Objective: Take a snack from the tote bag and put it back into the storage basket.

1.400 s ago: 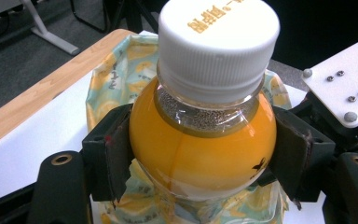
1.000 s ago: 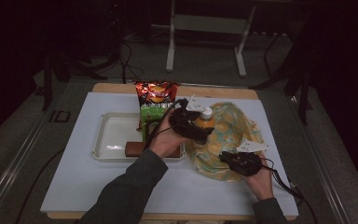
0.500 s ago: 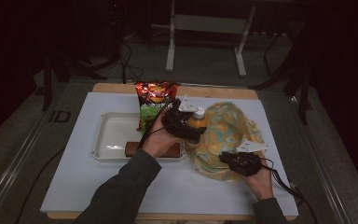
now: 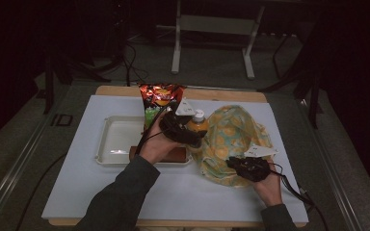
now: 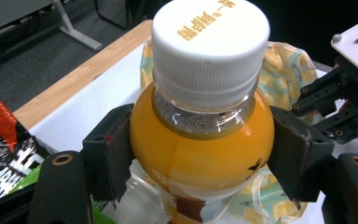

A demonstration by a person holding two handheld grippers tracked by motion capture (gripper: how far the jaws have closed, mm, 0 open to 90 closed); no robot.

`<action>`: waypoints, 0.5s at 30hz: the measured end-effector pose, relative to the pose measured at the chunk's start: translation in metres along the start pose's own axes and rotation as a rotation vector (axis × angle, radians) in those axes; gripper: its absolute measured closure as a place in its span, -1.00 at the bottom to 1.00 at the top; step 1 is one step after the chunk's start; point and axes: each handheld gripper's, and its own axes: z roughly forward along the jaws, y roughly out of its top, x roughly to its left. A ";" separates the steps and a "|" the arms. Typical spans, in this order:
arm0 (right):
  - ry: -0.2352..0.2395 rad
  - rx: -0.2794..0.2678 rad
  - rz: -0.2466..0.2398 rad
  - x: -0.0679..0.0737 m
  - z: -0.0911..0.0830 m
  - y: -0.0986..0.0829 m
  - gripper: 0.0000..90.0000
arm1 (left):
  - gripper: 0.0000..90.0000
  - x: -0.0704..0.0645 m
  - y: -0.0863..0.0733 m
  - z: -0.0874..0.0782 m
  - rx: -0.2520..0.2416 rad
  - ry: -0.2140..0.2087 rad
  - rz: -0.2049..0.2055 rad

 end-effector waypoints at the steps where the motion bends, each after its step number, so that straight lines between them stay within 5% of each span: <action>1: 0.000 0.000 0.000 0.000 0.000 0.000 0.70 | -0.35 0.001 -0.001 0.000 0.002 0.002 -0.002; 15: -0.001 0.002 0.001 0.000 0.000 0.000 0.70 | -0.35 0.010 -0.013 -0.014 0.001 0.025 -0.019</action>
